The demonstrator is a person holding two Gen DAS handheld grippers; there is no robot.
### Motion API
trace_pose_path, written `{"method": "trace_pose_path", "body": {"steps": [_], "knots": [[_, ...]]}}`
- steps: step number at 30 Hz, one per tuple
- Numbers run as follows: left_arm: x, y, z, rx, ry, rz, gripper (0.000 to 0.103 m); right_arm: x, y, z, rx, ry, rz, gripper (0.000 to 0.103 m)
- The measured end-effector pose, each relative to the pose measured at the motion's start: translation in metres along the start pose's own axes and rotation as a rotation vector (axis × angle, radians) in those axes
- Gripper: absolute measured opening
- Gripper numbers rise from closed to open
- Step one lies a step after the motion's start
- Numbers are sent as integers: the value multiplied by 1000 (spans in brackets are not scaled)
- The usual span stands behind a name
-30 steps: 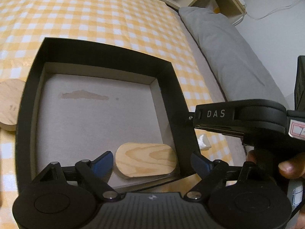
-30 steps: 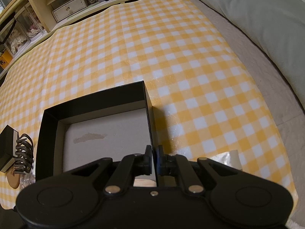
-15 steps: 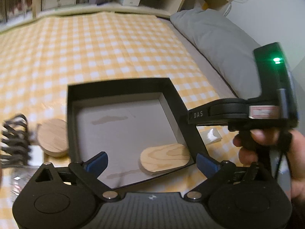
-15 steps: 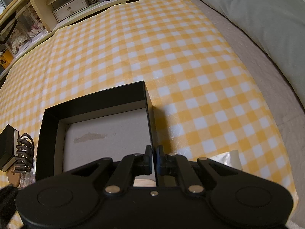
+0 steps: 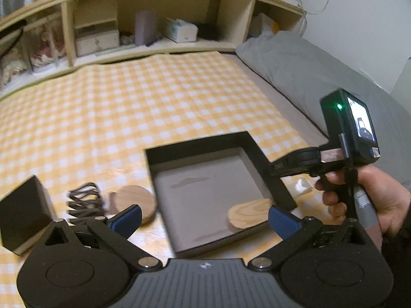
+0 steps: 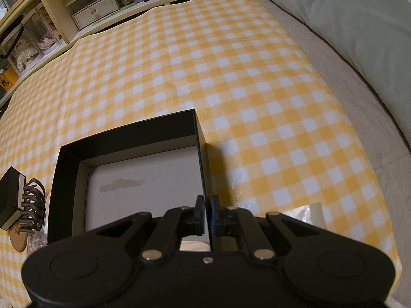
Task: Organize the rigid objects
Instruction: 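Move the left gripper over the dark grey coiled spring, then grasp the coiled spring with the left gripper and lift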
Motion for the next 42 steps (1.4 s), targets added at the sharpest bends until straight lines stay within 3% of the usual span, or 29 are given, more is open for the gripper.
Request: {"method": "trace_pose_path", "body": {"steps": [10,18,24,28,32,42], "knots": [[20,9,64,55,97,-105,103,0,0,0,5,-2,-1,5],[7,10,116,119,204,-131,103,0,0,1,9,-3,-2,5],[-21,2,143,174,186,-65,102,0,0,1,10,-3,-2,5],[-46,-8,151,224,173,-1,90,0,0,1,11,-4,-2,5],[-69,-18,159,275,180,42,85,0,0,2,12,-5,-3,5],[-99,-35,174,251,249,94,81,0,0,3,14,-6,-3,5]]}}
Point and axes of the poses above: each gripper's, at about its wrist camera, not at the fingertips, and x roughly against the way its jaws point, z to its left, y to its top, the point moved 6 cm from there along -x, roughly the way its jaws point, and after that the axes turned 7 degrees about -z, right-handed, at the moved point
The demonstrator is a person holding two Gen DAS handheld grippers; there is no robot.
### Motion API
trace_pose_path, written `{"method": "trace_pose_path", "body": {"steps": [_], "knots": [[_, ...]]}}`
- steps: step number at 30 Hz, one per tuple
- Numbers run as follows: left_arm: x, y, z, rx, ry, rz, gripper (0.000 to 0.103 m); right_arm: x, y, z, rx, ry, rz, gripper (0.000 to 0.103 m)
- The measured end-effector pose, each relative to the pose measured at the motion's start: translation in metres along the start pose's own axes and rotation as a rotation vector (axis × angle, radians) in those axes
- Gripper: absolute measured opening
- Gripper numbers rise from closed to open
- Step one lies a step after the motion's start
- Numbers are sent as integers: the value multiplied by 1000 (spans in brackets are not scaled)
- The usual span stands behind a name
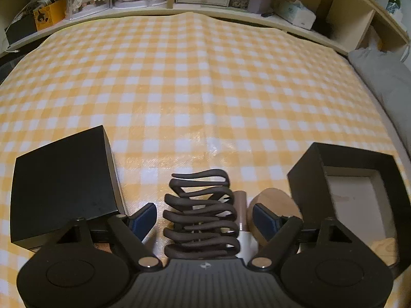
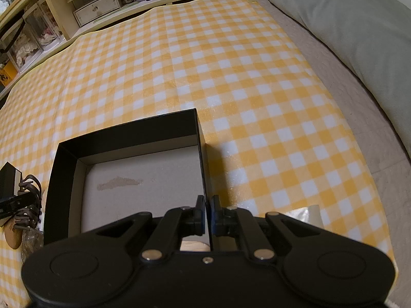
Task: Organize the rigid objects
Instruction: 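Grasp the coiled spring with the left gripper and lift, then lower the spring into the black box and open left gripper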
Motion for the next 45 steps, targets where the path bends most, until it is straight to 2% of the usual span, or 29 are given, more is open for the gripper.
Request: {"method": "trace_pose_path", "body": {"steps": [5,8,13,18,21,26,32,41,43,45], "knots": [[-7,-2,5,2,5,7,75,0,0,0,0,0,0,5],[-10,-5,9,39,-22,25,66,0,1,-1,3,-1,-1,5],[-7,-7,11,62,-15,32,64,0,0,0,0,0,-1,5],[10,4,16,113,30,-14,63,0,1,-1,2,1,-1,5],[29,19,11,127,8,-71,63,0,0,0,0,2,-1,5],[61,39,-23,162,-130,-124,63,0,1,-2,4,6,4,5],[64,39,-90,152,-283,-81,63,0,2,-4,7,10,6,5],[23,31,-164,180,-357,-10,63,5,-4,-11,10,54,29,6],[13,28,-177,174,-358,2,63,8,-11,-12,27,66,49,9],[4,24,-189,164,-363,17,63,12,-21,-16,55,62,63,18]]}}
Point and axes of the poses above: each gripper's, at about its wrist camera, not at the fingertips, and x roughly against the way its jaws point, z to its left, y to its top, the point moved 6 cm from there along -x, roughly the way its jaws point, and after that the axes turned 7 degrees about -z, right-handed, at the moved point
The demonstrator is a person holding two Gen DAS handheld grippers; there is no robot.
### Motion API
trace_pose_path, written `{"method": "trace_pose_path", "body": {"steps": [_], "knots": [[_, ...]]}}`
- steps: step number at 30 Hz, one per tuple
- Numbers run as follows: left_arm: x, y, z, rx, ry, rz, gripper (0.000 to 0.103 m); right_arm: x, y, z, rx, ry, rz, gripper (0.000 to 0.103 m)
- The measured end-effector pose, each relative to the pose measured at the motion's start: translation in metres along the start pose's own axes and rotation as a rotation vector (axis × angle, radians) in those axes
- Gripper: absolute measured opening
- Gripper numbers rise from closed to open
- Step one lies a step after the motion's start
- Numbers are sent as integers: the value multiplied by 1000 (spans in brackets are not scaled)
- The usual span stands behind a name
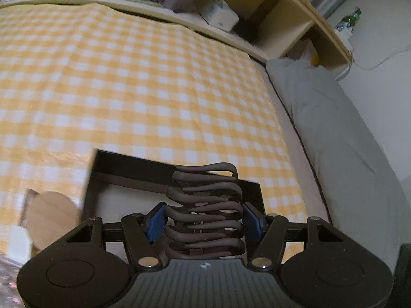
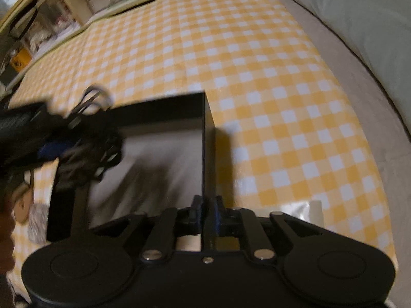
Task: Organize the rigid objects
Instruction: 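Lower the spring into the black box and open left gripper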
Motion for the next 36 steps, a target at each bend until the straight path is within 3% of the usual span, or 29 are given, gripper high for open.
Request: {"method": "trace_pose_path", "body": {"steps": [2,5,10,17,21,36], "knots": [[-13,-6,-6,-7,2,17,63,4,-7,-3,13,10,5,18],[-28,-14,-11,-15,10,36,63,9,-13,-3,11,44,-4,8],[-50,-20,-14,2,15,40,63,12,-15,2,45,2,-29,6],[-67,-26,-15,105,-18,17,65,12,-17,8,77,-8,-39,5],[-69,-25,-11,138,-7,21,75,10,-15,9,75,-8,-39,5],[-39,-21,-10,86,-18,41,73,11,-15,7,71,-9,-38,5]]}}
Point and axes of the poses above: each gripper's, at about its wrist camera, not at the fingertips, and x roughly against the way its jaws point, z to its left, y to its top, the point moved 6 cm from there along -x, roughly the way its jaws point, and after that the axes turned 7 degrees about -z, right-handed, at the moved point
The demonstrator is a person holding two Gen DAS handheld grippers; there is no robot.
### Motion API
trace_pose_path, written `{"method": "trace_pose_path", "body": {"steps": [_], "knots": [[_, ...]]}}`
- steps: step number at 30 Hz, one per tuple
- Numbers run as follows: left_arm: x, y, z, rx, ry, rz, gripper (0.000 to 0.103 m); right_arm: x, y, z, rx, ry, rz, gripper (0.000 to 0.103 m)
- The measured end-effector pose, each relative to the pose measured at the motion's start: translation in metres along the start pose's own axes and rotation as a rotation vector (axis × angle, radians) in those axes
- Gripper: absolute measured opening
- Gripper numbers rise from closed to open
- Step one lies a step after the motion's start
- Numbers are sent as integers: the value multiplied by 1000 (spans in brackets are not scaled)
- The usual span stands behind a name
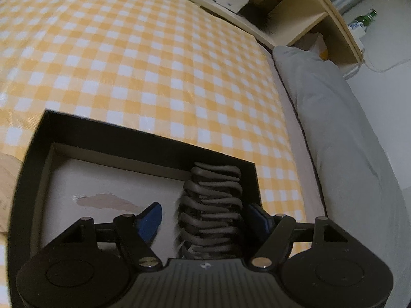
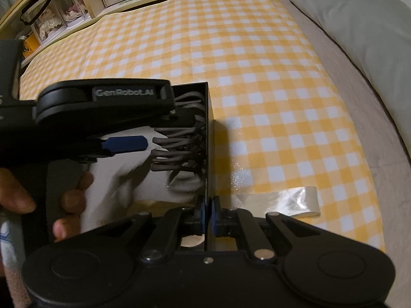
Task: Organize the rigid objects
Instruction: 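Lower the spring into the black box and open left gripper, then move the left gripper to the clear plastic case with pink items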
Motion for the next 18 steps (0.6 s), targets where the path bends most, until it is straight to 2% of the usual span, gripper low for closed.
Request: {"method": "trace_pose_path", "body": {"steps": [4,7,13,18], "knots": [[17,0,-8,-53,0,-5,76,0,-1,-1,-3,1,-1,5],[31,0,-14,-86,4,-8,85,0,-1,-1,-2,-1,-2,5],[65,1,-22,-163,22,-31,97,0,-1,-1,-10,-1,-4,5],[91,0,-27,-214,28,-50,103,0,-1,-1,-10,-7,-3,5]]}}
Point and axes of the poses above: each gripper's, at about its wrist camera, not at the fingertips, and x roughly against the way its jaws point, z to its left, y to its top, the point moved 6 cm from there along -x, roughly the way its jaws point, and after that the axes turned 7 degrees about -z, right-handed, at the moved point
